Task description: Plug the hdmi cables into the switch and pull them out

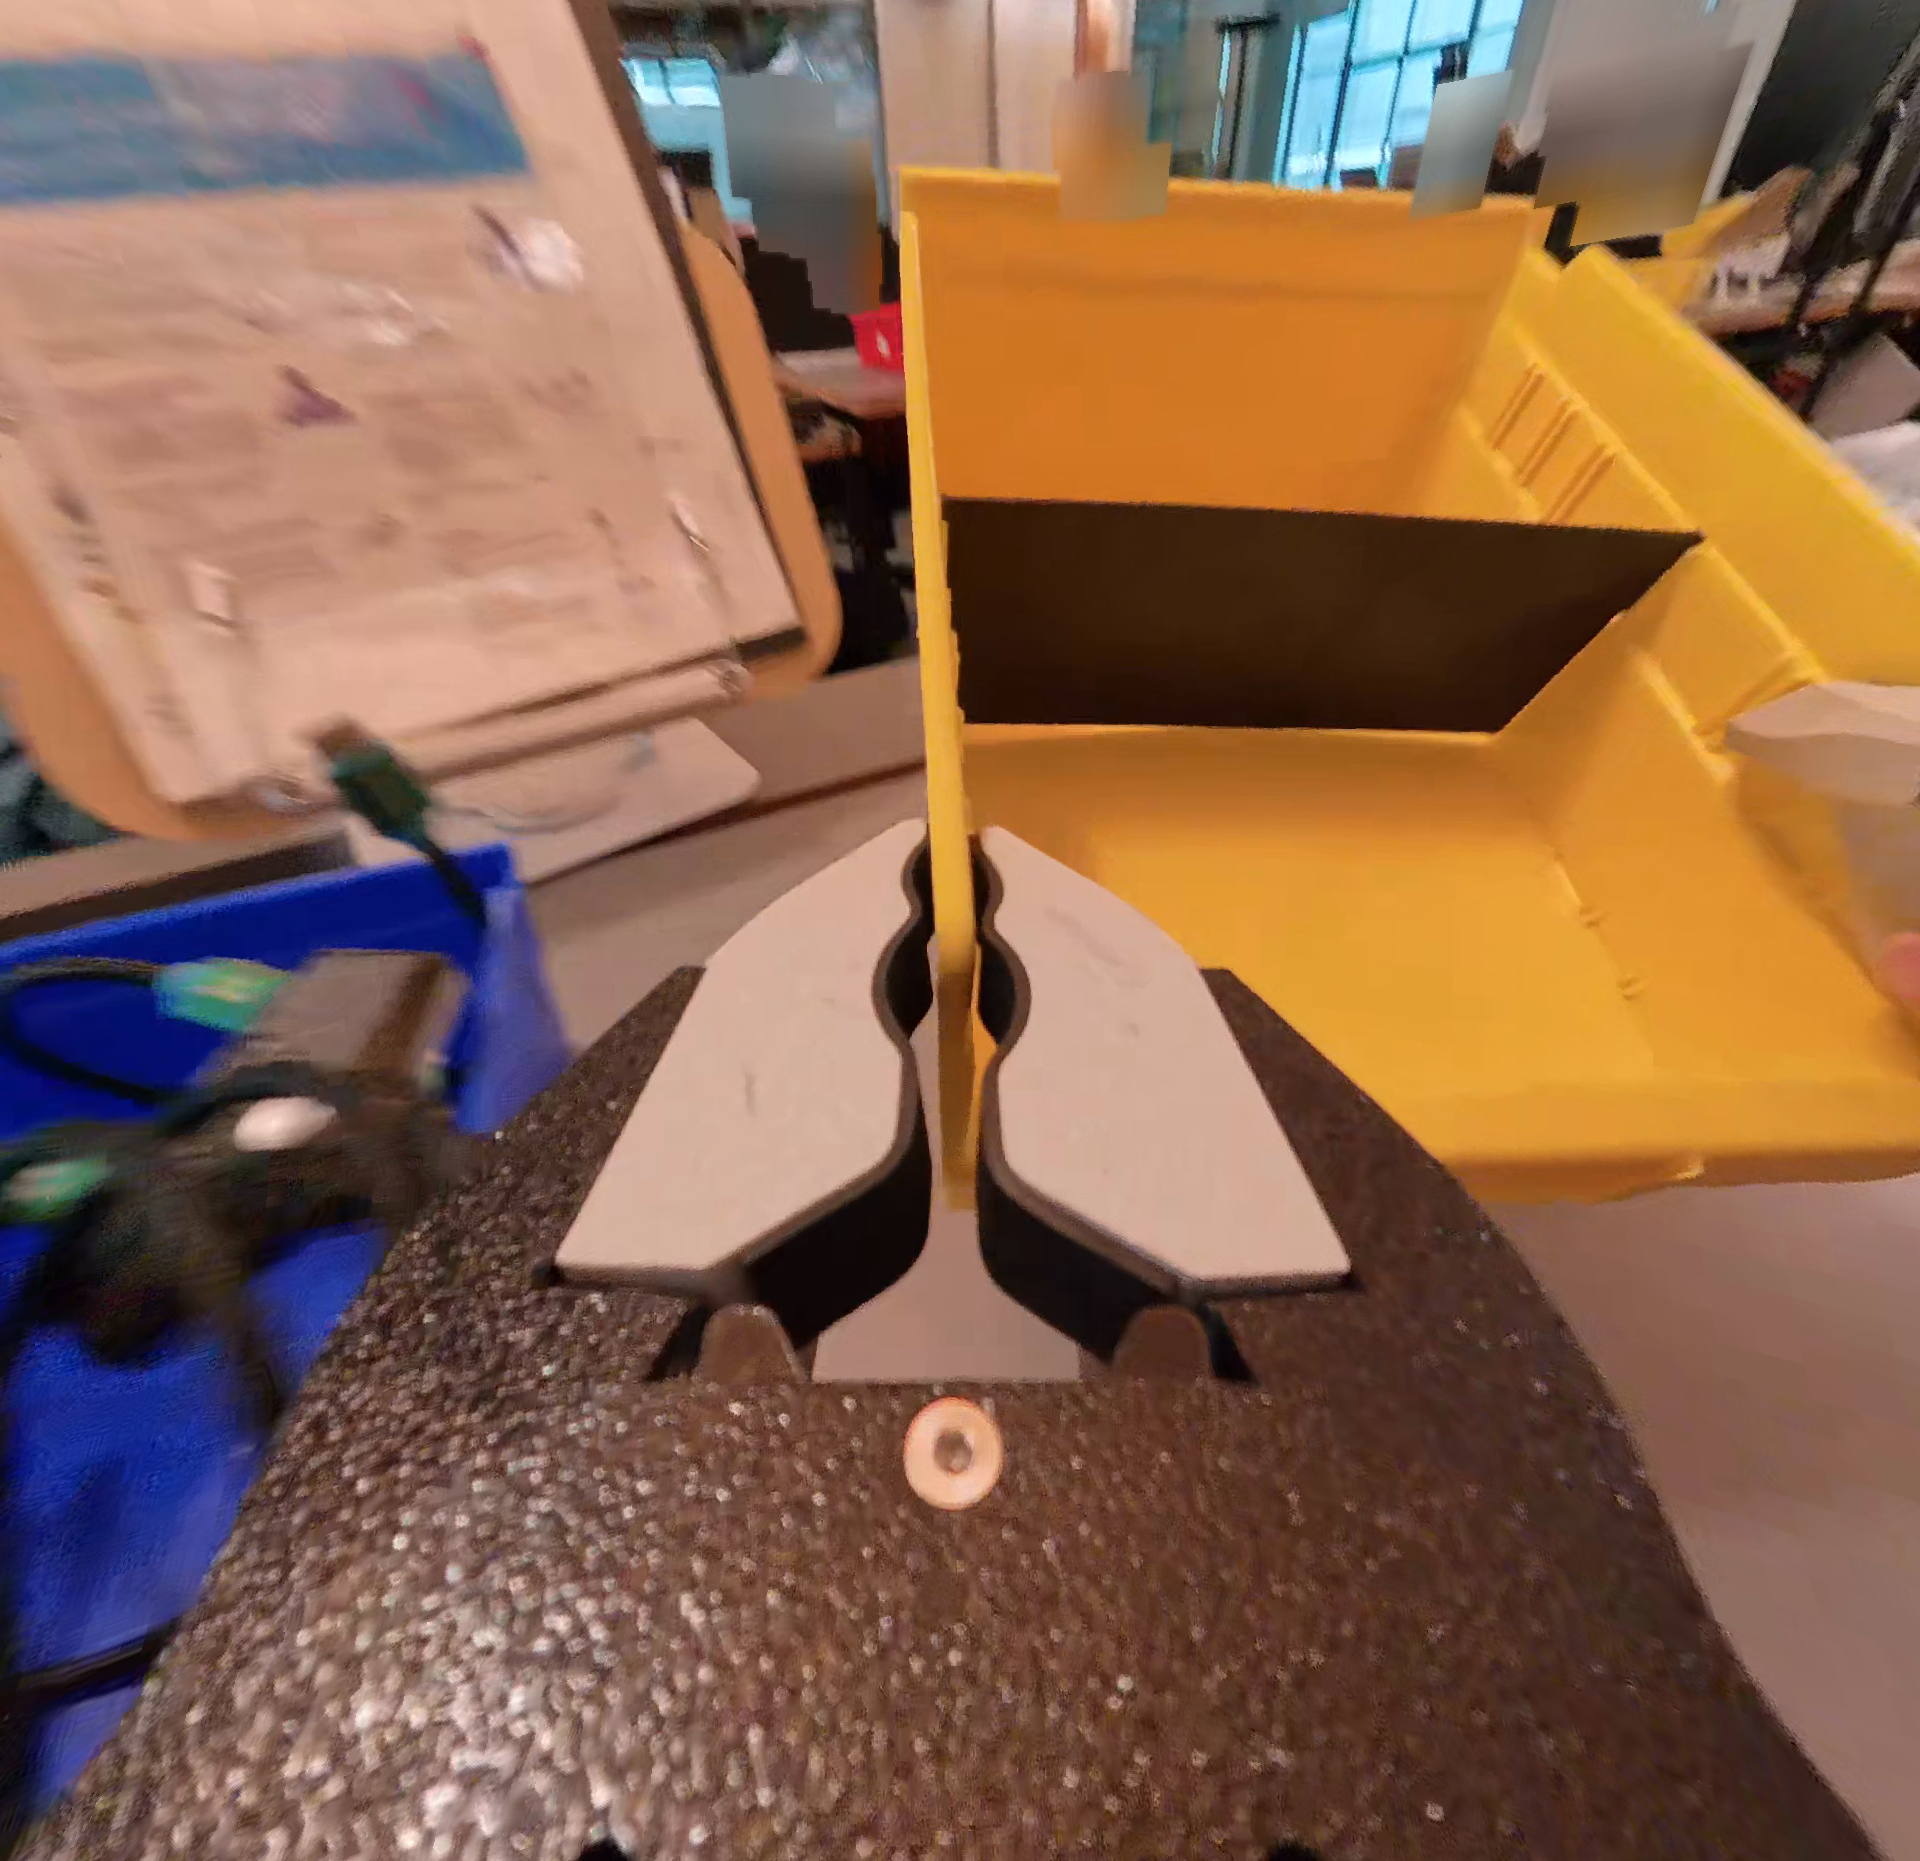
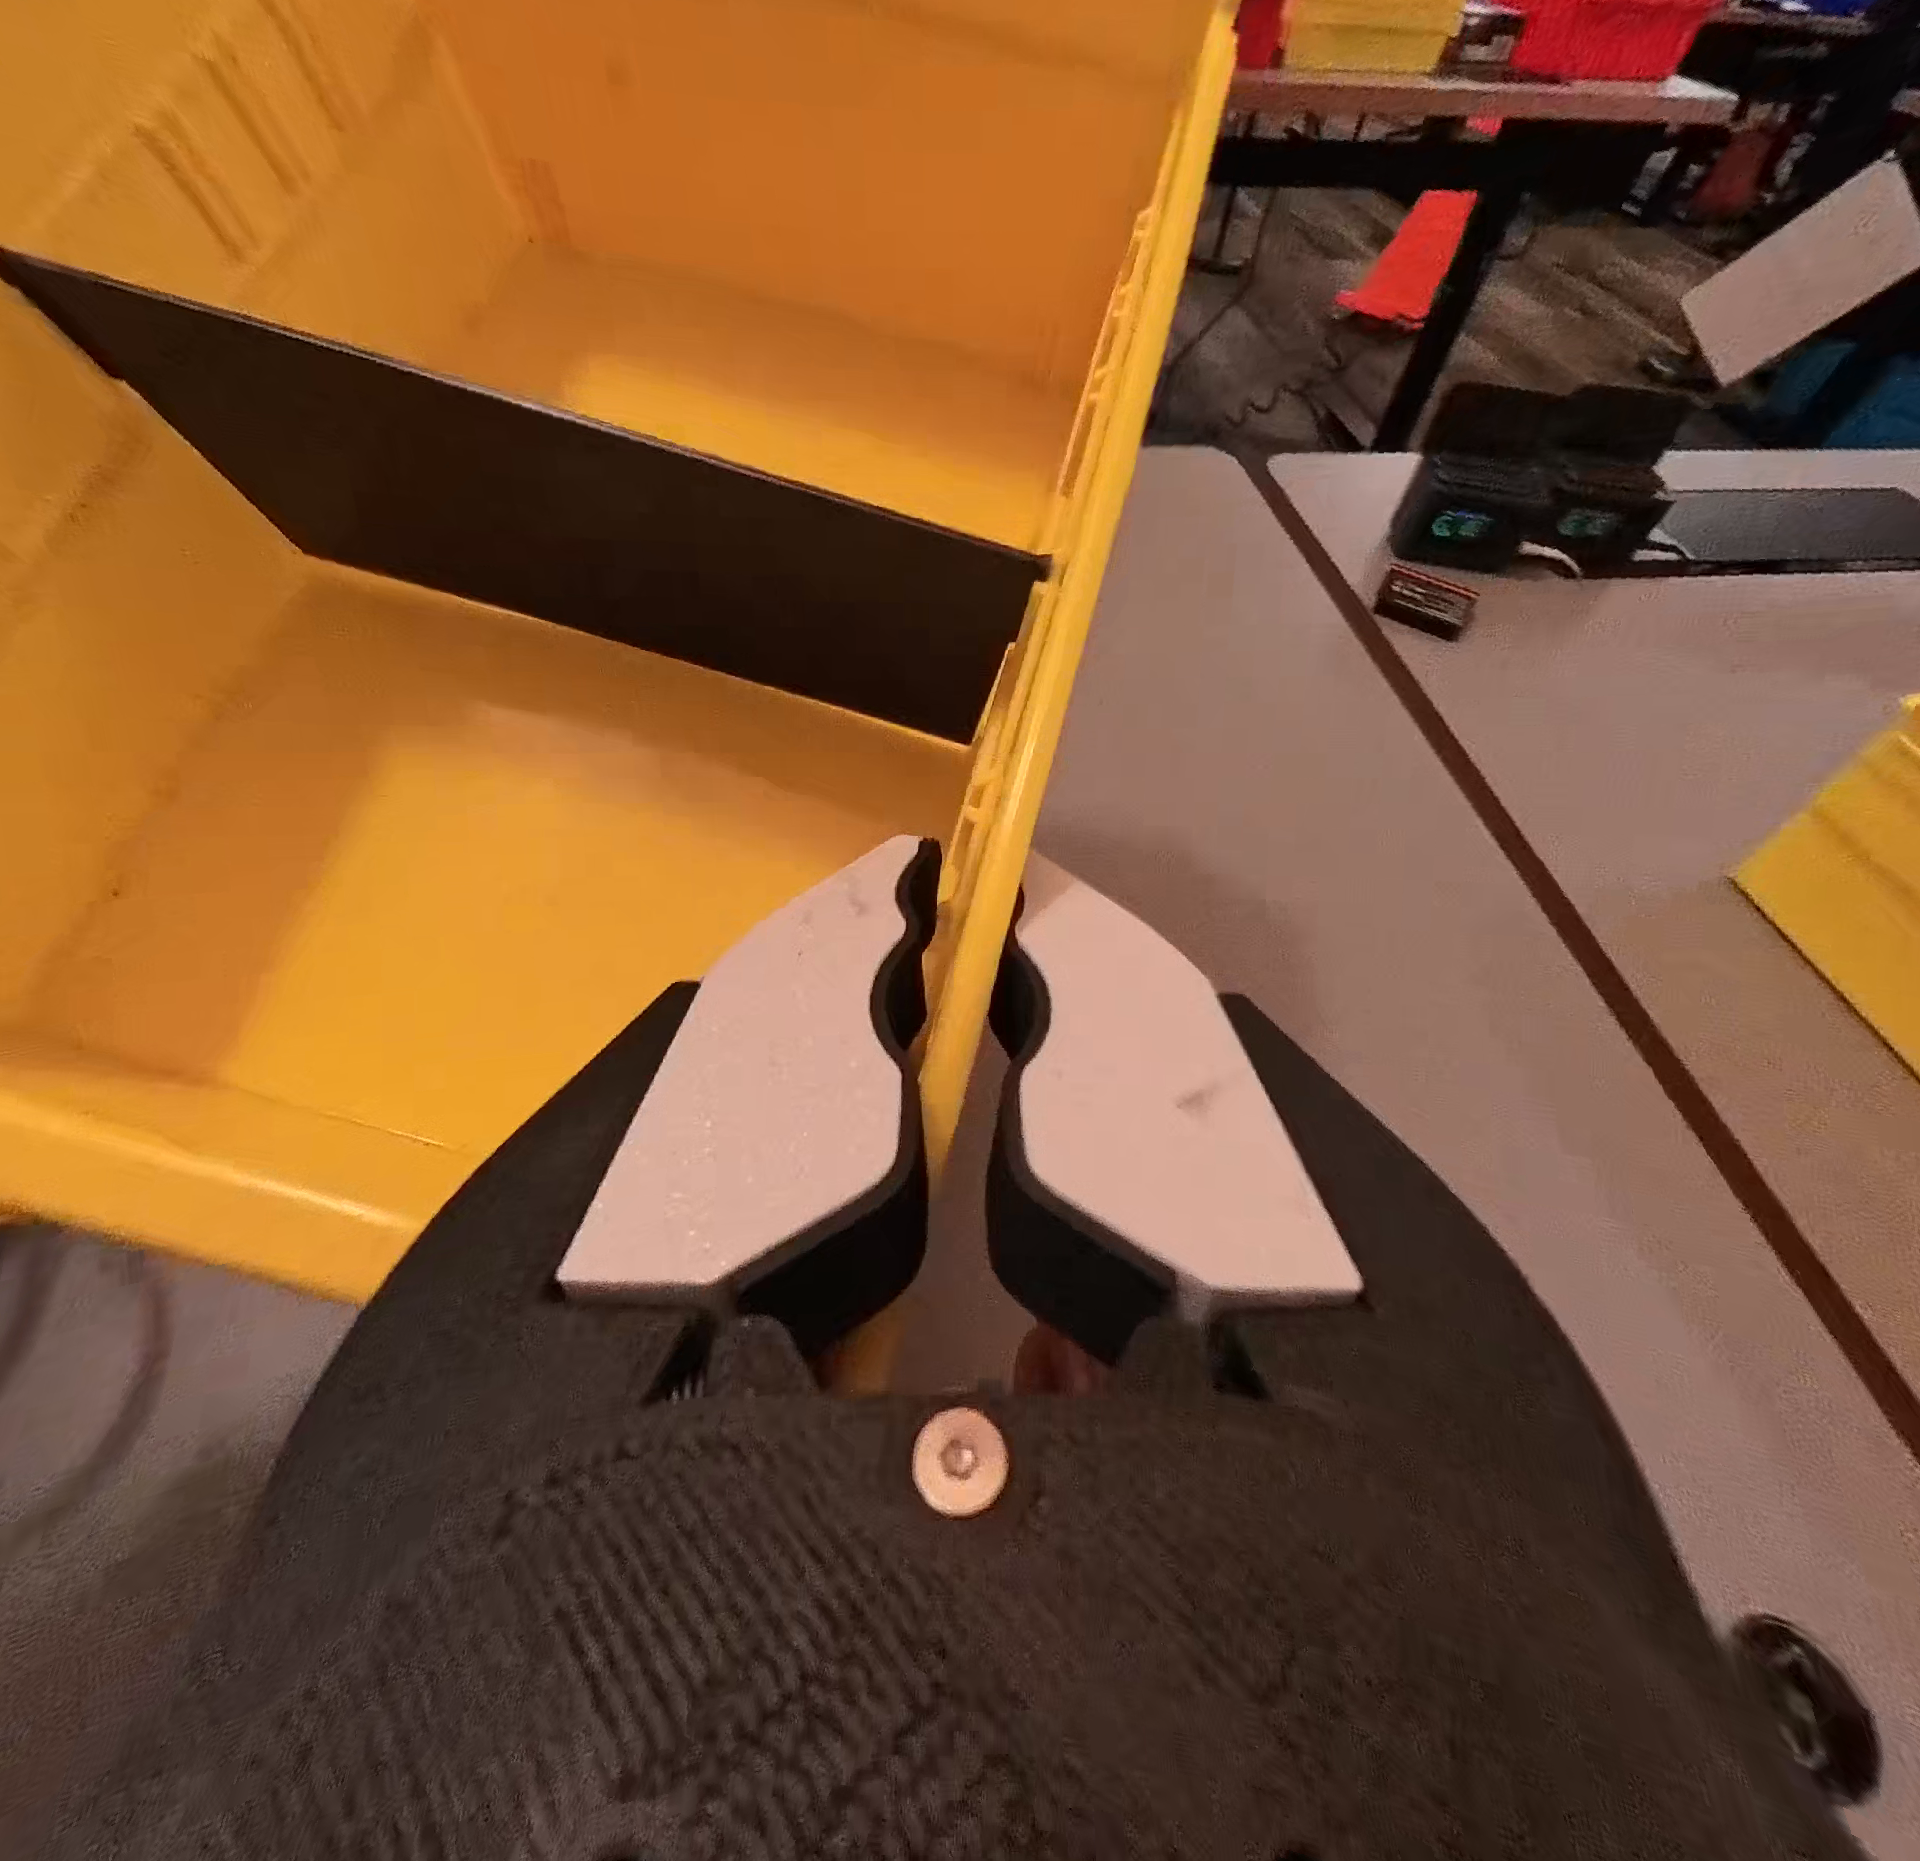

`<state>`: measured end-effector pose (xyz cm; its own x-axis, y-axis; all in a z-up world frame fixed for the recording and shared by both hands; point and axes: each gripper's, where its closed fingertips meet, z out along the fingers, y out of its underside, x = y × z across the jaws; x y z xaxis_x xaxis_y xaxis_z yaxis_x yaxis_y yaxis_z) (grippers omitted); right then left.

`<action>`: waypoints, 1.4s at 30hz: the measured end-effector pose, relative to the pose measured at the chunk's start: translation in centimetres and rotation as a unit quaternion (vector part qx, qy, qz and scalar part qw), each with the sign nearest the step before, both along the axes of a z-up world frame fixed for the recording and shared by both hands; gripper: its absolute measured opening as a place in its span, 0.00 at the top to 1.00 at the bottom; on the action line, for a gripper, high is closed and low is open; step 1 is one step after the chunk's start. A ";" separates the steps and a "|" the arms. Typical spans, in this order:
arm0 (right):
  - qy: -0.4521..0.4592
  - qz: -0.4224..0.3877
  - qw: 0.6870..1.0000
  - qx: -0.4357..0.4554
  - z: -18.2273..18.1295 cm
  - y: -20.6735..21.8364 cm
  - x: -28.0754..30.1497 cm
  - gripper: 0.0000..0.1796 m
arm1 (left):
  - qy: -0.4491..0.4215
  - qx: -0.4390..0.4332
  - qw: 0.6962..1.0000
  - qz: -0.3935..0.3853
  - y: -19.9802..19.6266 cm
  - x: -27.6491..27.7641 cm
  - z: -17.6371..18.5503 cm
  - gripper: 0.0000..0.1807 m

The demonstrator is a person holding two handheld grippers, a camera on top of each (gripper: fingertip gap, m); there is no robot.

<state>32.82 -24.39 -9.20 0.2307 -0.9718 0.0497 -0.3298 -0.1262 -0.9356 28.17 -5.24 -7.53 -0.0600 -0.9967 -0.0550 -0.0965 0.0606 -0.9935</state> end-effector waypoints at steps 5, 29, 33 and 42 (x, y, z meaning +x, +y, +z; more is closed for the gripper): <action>0.060 -0.027 0.997 -0.043 -5.5 -5.2 3.2 0.96 | 0.080 -0.004 0.997 -0.018 -4.8 4.4 -6.9 0.98; 0.136 0.029 0.987 -0.078 -10.7 -4.3 12.8 0.93 | 0.030 -0.090 0.958 -0.272 -4.6 -8.9 1.3 0.81; 0.081 0.028 0.977 -0.195 -9.5 -5.3 11.7 0.59 | 0.002 -0.073 0.981 -0.181 8.0 -11.7 2.8 0.80; -0.044 0.170 0.977 -0.124 -2.2 5.5 3.2 0.60 | 0.212 -0.087 0.972 0.049 30.6 -11.7 -9.1 0.69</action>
